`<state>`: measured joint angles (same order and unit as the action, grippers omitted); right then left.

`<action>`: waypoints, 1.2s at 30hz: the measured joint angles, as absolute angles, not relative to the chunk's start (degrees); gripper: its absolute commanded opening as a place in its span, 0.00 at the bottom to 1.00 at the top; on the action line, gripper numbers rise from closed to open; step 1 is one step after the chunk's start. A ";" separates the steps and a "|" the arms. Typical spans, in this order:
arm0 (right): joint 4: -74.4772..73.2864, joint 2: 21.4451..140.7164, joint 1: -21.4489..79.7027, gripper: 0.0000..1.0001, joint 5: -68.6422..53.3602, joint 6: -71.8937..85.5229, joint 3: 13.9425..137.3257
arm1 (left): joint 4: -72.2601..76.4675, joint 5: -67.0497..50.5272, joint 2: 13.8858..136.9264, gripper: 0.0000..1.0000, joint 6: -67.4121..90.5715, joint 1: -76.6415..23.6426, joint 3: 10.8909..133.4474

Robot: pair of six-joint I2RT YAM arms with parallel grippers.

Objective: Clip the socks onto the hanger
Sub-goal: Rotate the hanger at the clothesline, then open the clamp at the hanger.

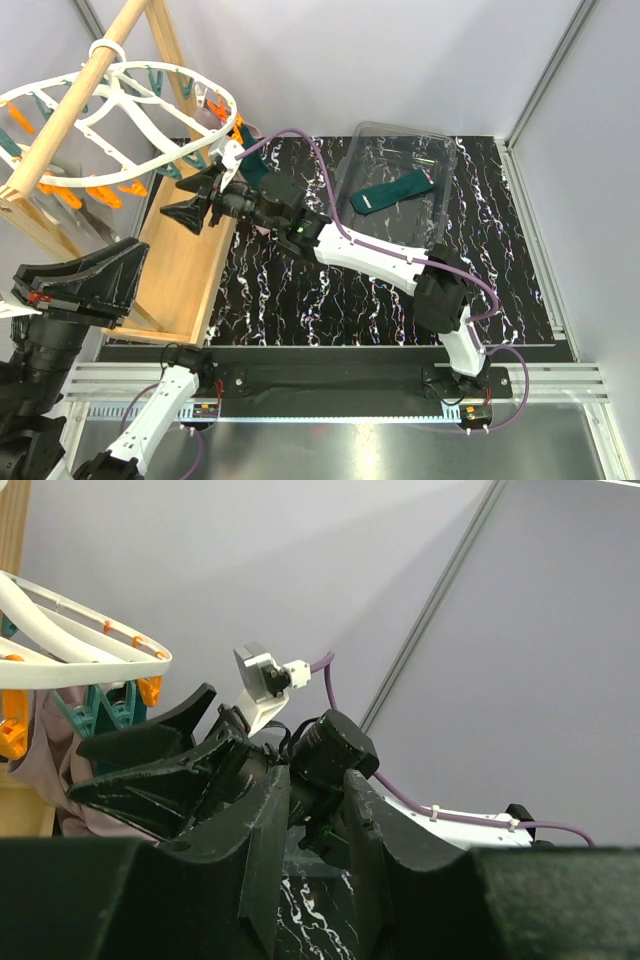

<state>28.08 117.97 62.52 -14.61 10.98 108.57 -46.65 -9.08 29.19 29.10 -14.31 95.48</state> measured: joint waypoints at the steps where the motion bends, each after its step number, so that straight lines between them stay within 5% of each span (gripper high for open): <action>1: 27.75 118.37 62.52 0.73 -14.46 10.46 109.71 | -46.65 -9.08 29.19 0.33 29.19 -14.31 95.37; 36: 28.88 119.00 60.20 0.77 -19.79 -1.10 106.63 | -45.08 -10.11 28.88 0.32 29.65 -14.31 91.09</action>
<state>28.88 119.00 60.20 -19.79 -1.10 106.63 -45.08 -10.11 28.88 29.65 -14.31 91.09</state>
